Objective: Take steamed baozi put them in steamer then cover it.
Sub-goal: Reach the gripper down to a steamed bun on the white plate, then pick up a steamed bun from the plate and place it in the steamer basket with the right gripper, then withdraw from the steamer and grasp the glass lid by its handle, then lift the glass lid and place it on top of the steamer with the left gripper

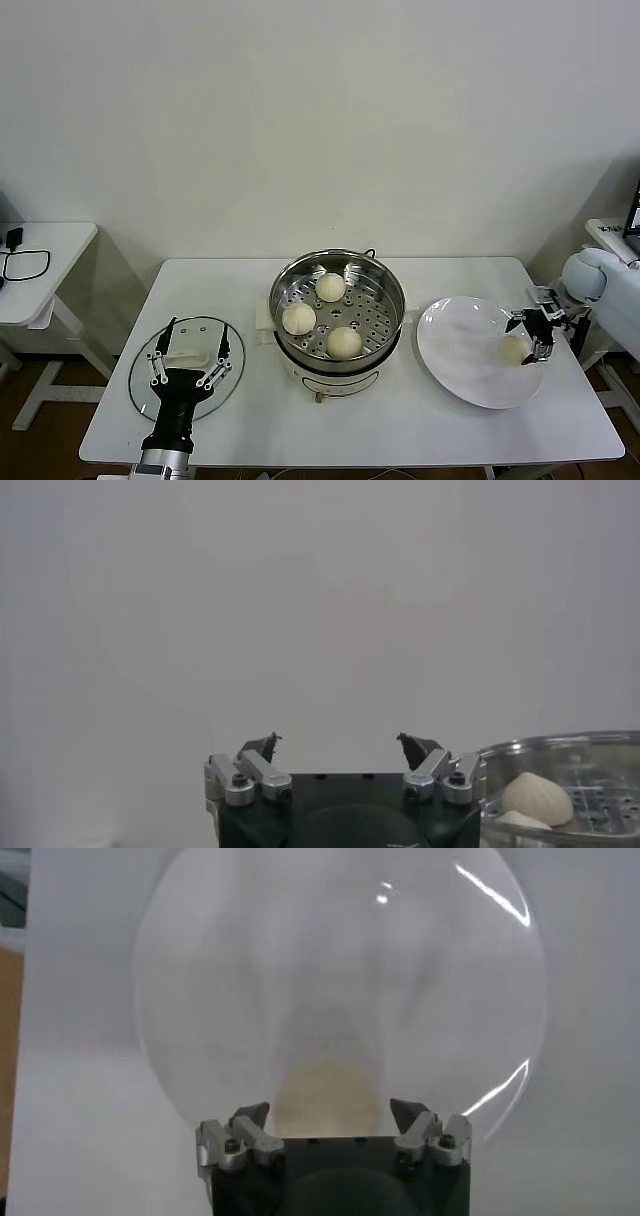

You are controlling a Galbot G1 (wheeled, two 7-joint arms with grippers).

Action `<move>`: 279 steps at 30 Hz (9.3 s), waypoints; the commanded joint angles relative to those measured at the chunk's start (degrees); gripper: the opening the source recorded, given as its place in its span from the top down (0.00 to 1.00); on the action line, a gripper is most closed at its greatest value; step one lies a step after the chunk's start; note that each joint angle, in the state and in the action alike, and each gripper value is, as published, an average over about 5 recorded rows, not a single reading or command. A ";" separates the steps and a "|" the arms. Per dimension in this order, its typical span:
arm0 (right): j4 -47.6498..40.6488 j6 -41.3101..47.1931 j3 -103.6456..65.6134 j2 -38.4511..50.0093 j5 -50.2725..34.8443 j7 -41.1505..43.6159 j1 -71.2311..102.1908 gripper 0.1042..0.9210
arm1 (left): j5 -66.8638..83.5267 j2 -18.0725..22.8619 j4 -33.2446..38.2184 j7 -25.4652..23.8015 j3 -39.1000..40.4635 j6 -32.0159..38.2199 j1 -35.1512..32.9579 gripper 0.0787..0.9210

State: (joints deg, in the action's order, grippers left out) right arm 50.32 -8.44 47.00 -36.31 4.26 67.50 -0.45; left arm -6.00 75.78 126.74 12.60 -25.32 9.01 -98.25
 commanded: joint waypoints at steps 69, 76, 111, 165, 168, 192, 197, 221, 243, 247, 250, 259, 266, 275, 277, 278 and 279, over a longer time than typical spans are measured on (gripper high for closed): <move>15.66 20.29 39.60 -30.62 -30.39 -0.45 -35.78 0.35 | 1.25 -0.11 1.27 0.60 -1.50 -0.48 0.49 0.12; 15.22 19.92 40.14 -30.92 -29.62 -0.12 -35.23 0.33 | 1.28 -0.15 1.14 0.83 -1.67 -0.39 0.51 0.12; 30.94 7.34 30.22 -13.28 -40.30 -40.09 -34.41 0.12 | -7.99 -1.19 -1.22 3.37 -3.12 -3.51 2.69 0.12; 36.69 -14.99 -75.75 -27.63 -27.86 -80.40 69.46 0.12 | -69.97 -2.35 -36.94 13.75 -10.82 -1.97 9.79 0.12; 36.50 -15.08 -75.64 -28.33 -27.47 -80.23 69.80 0.12 | -70.41 -2.42 -37.81 13.65 -10.25 -2.35 10.77 0.12; 34.19 -15.28 -74.33 -30.83 -25.45 -78.80 69.85 0.12 | -71.75 -3.22 -40.05 11.98 -7.03 -5.08 17.60 0.12; 33.86 -15.34 -74.27 -31.15 -24.97 -78.74 69.75 0.12 | -71.76 -3.26 -40.98 11.55 -6.22 -5.60 19.15 0.12; 35.14 -15.69 -74.64 -31.51 -23.62 -78.52 70.56 0.12 | -71.64 -4.29 -45.60 8.99 -4.09 -6.68 24.58 0.21; 35.23 -15.67 -73.50 -32.29 -22.51 -78.69 69.90 0.12 | -62.68 -6.41 -35.06 7.07 -6.11 -7.73 20.58 0.86; 35.25 -15.66 -73.15 -32.58 -22.09 -78.76 69.63 0.12 | -61.74 -8.50 -26.46 6.10 -8.18 -8.25 18.51 0.86; 35.40 -15.55 -72.86 -32.72 -21.88 -78.88 69.25 0.12 | -61.21 -10.03 -19.15 4.63 -9.67 -8.90 17.06 0.86; 35.85 -14.82 -72.15 -32.77 -21.64 -79.59 68.25 0.12 | -60.28 -12.02 5.00 -8.29 -4.31 -19.00 16.35 0.86; 35.13 -14.73 -72.71 -33.26 -21.00 -80.12 67.79 0.12 | -65.24 -9.22 9.13 -18.94 19.17 -31.89 26.94 0.86; 33.62 -14.81 -74.57 -34.17 -19.27 -80.67 68.08 0.12 | -70.49 -0.87 -2.13 -25.70 35.71 -38.57 37.45 0.86; 33.24 -14.83 -74.82 -34.59 -18.93 -80.71 68.11 0.12 | -72.40 0.26 -4.97 -28.03 37.53 -40.26 39.39 0.86; 33.08 -14.83 -74.94 -34.83 -18.78 -80.72 68.11 0.12 | -73.41 0.68 -6.52 -29.09 38.30 -40.94 40.27 0.86; 32.95 -14.83 -75.01 -35.04 -18.65 -80.73 68.11 0.12 | -74.65 1.13 -8.10 -30.12 38.91 -41.62 41.06 0.86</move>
State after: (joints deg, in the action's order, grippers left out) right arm 84.16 -23.26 -27.17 -70.41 -15.46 -13.07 67.70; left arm -72.70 70.21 125.39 -4.79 -5.11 -21.27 -68.86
